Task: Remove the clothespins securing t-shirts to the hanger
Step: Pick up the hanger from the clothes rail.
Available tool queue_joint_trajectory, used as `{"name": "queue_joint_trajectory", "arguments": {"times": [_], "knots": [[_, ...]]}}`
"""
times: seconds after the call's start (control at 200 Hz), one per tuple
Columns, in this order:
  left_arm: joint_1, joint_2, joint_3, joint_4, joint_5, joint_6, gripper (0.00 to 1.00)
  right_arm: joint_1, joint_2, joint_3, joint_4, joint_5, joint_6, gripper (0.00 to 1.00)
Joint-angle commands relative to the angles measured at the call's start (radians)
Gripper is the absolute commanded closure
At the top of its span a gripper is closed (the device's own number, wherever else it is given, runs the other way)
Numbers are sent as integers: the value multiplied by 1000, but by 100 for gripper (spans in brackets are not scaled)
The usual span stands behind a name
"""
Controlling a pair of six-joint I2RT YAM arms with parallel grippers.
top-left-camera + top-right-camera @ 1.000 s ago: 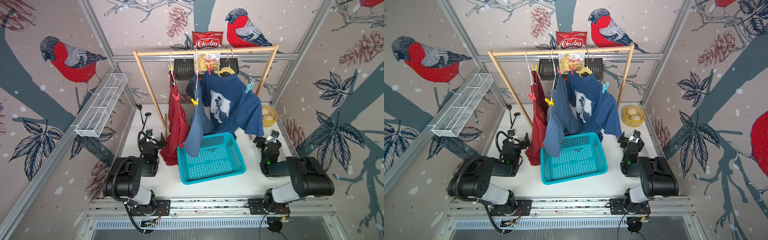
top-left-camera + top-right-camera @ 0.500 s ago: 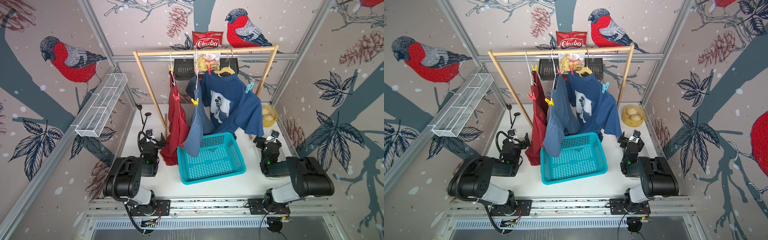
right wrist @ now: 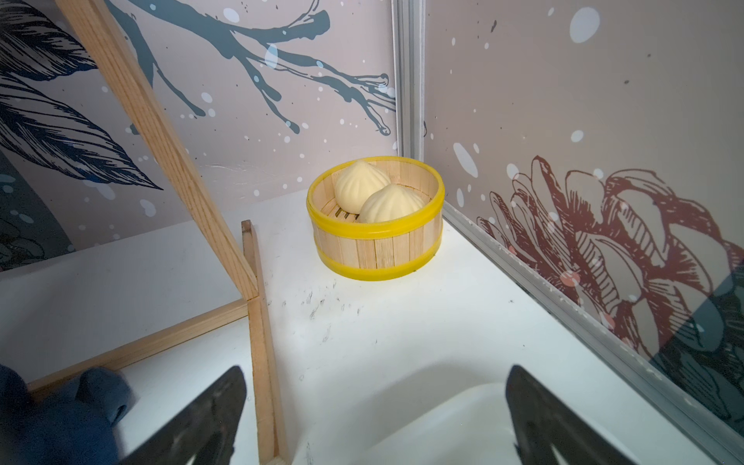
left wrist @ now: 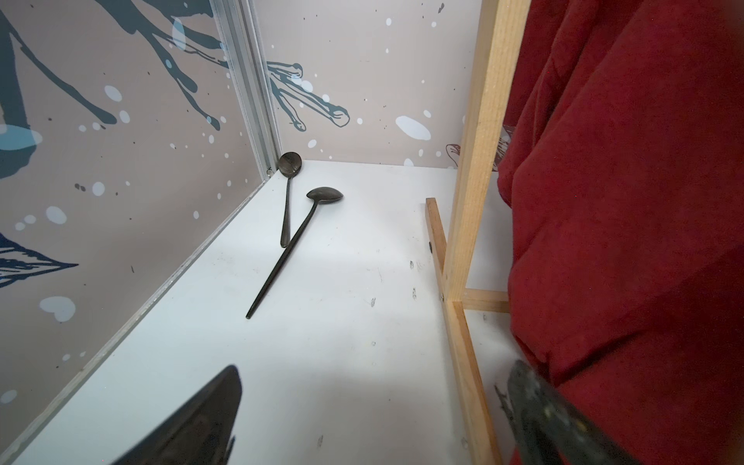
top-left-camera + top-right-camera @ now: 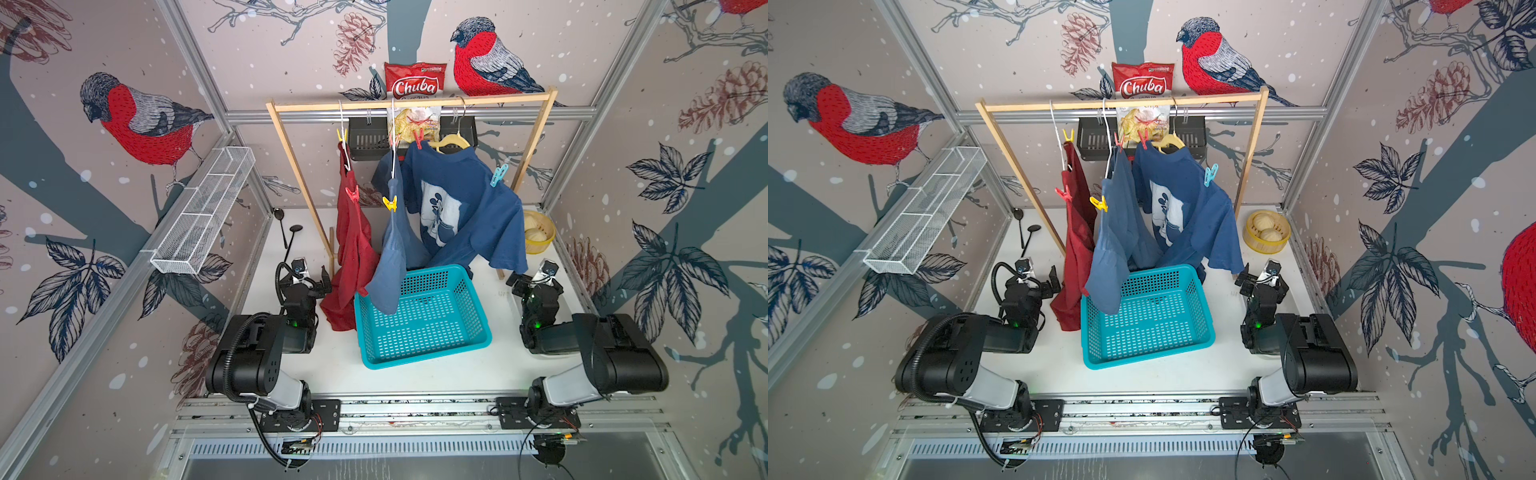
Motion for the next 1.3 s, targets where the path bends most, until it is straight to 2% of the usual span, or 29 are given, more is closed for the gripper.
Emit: {"name": "queue_joint_trajectory", "arguments": {"times": [0.0,0.065,0.17,0.32,0.47,0.585,0.64,0.73,0.8,0.88,0.951,1.051,1.296], "knots": [[1,-24,11,6,-4,-9,0,0,-15,6,25,5,1,0],[2,-73,47,-96,-13,-12,0,1,-77,46,-72,9,-6,0],[2,-163,140,-331,-81,-50,1,-6,-205,214,-479,51,56,0],[3,-288,222,-536,-141,-100,1,-6,-339,418,-827,58,116,0],[4,-450,277,-742,-146,-147,1,-2,-499,574,-1077,-48,158,1],[5,-578,356,-955,-173,-248,1,6,-614,678,-1200,-189,134,5],[22,-616,432,-1079,-94,-254,2,18,-647,766,-1299,-256,133,8],[25,-644,543,-1205,81,-192,2,81,-659,920,-1472,-332,121,13],[23,-656,620,-1267,253,-159,2,168,-642,1048,-1595,-324,97,14],[15,-660,705,-1301,437,-181,3,268,-586,1204,-1742,-288,80,13],[-45,-658,776,-1308,502,-216,3,328,-525,1332,-1848,-291,72,11],[-174,-663,861,-1334,468,-209,3,378,-456,1452,-1924,-323,60,11],[-450,-653,955,-1394,428,-182,3,449,-335,1557,-2006,-216,-1,25]]}}
